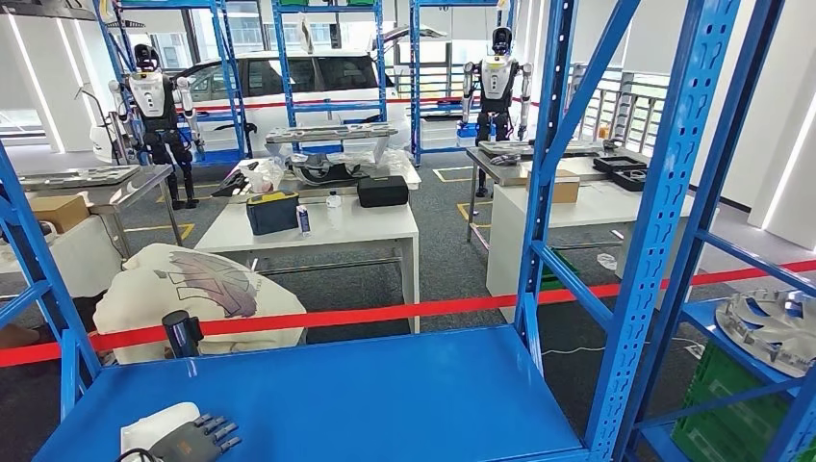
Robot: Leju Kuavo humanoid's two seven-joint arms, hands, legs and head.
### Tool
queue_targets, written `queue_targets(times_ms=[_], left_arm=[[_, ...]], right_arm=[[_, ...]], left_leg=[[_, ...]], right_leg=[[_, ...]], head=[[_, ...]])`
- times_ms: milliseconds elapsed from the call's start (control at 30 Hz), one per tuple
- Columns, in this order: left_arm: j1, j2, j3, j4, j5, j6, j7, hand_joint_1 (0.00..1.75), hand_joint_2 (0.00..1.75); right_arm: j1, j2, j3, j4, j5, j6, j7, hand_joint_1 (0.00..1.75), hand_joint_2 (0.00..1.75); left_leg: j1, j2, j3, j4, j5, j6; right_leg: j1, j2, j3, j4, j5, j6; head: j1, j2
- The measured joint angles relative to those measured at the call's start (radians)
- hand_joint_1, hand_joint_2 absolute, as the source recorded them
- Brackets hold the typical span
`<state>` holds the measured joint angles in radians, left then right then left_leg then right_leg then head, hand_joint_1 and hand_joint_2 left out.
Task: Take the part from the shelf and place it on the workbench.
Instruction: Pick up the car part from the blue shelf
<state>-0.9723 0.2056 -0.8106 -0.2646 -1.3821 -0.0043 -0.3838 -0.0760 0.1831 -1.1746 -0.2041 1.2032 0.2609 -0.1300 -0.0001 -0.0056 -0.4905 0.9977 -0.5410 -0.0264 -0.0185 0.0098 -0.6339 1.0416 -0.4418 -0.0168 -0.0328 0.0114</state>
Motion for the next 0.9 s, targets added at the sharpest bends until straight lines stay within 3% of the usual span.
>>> queue_targets(times_ms=[233, 367, 400, 900], left_arm=[[0.005, -0.001, -0.004, 0.004, -0.011, -0.034, 0.005, 0.03, 1.75], [0.016, -0.003, -0.006, 0.007, -0.010, -0.051, 0.010, 1.67, 1.75], [0.020, -0.003, -0.006, 0.007, -0.010, -0.055, 0.011, 1.75, 1.75], [0.031, -0.014, -0.006, 0.010, 0.009, -0.081, 0.016, 1.74, 1.75]], right_arm=[[0.000, 0.000, 0.001, 0.000, 0.000, 0.000, 0.000, 0.00, 0.00], [0.000, 0.000, 0.001, 0.000, 0.000, 0.000, 0.000, 0.00, 0.00], [0.000, 0.000, 0.001, 0.000, 0.000, 0.000, 0.000, 0.00, 0.00], [0.000, 0.000, 0.001, 0.000, -0.006, 0.000, -0.002, 0.00, 0.00]], left_leg=[[0.000, 0.000, 0.000, 0.000, 0.000, 0.000], [0.000, 0.000, 0.000, 0.000, 0.000, 0.000], [0.000, 0.000, 0.000, 0.000, 0.000, 0.000], [0.000, -0.001, 0.001, 0.000, 0.000, 0.000]], right_leg=[[0.000, 0.000, 0.000, 0.000, 0.000, 0.000], [0.000, 0.000, 0.000, 0.000, 0.000, 0.000], [0.000, 0.000, 0.000, 0.000, 0.000, 0.000], [0.000, -0.001, 0.001, 0.000, 0.000, 0.000]], head=[[0.000, 0.000], [0.000, 0.000], [0.000, 0.000], [0.000, 0.000]])
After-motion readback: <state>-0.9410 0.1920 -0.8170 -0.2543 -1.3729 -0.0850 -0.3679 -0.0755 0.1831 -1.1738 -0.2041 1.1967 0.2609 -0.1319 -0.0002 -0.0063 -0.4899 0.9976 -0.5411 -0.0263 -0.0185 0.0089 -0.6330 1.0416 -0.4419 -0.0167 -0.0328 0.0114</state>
